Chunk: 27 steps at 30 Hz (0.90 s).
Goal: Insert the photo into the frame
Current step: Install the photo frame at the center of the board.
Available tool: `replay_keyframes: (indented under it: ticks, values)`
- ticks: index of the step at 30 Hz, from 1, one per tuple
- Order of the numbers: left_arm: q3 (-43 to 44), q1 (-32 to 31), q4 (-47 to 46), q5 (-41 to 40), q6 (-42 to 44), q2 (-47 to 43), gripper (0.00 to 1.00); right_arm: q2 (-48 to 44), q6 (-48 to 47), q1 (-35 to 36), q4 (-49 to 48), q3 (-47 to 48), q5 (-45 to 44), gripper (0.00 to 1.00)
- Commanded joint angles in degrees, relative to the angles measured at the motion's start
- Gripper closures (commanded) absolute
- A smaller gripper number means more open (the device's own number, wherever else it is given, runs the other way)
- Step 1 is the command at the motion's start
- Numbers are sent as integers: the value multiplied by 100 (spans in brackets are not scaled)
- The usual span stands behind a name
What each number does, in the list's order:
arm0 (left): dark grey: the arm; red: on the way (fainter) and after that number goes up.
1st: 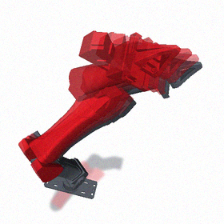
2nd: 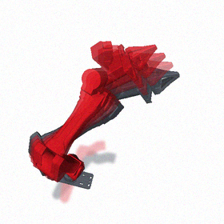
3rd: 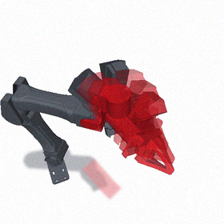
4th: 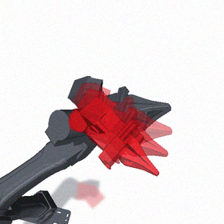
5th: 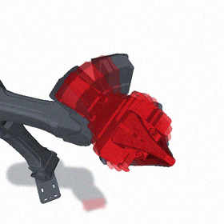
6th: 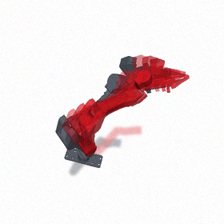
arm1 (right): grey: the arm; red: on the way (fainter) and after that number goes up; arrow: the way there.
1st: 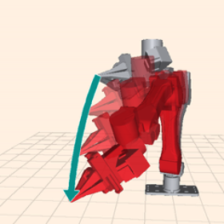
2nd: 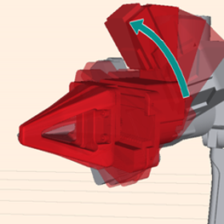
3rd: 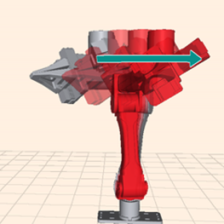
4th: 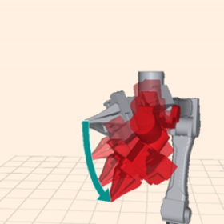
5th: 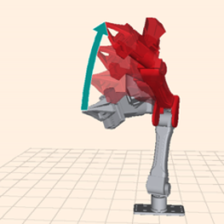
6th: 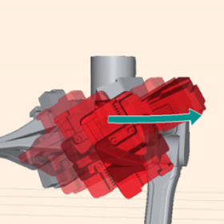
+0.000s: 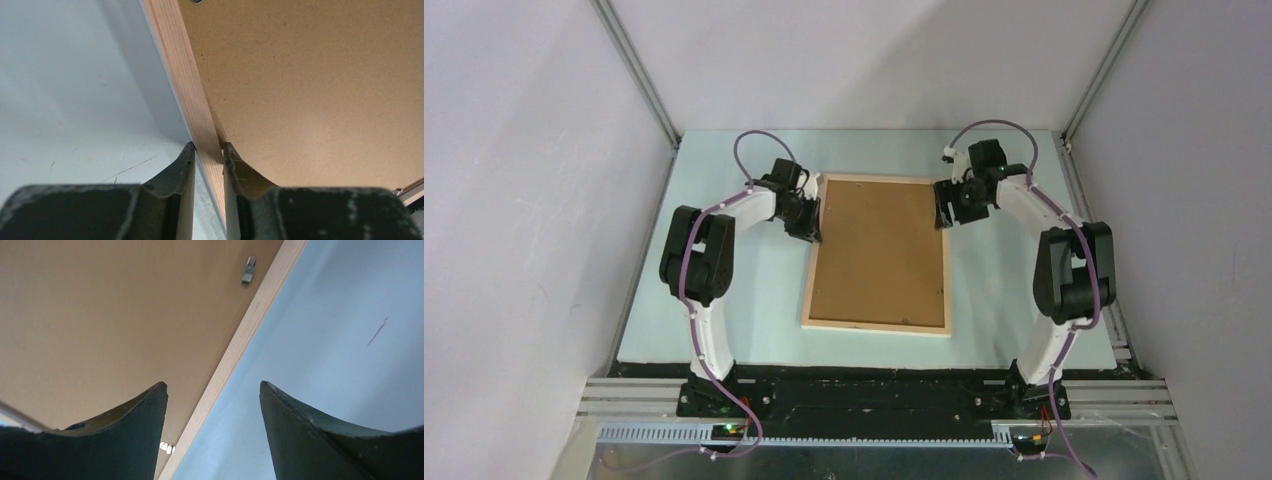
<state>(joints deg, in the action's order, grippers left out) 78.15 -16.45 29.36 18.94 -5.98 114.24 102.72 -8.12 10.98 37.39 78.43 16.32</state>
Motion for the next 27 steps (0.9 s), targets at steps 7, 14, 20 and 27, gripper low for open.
replay_keyframes:
  ticks: [7,14,20,27]
  values:
    - [-327,-197,266,582,253,-134,100,1326,394,-135,-84,1544,-293,29]
    - [-377,-197,270,606,194,-149,100,1751,355,-166,-108,1756,-421,30]
    - [-360,-194,269,624,185,-115,100,1922,350,-145,-129,1823,-442,31]
    - [-361,-192,261,644,185,-108,100,1967,307,-128,-218,1781,-545,37]
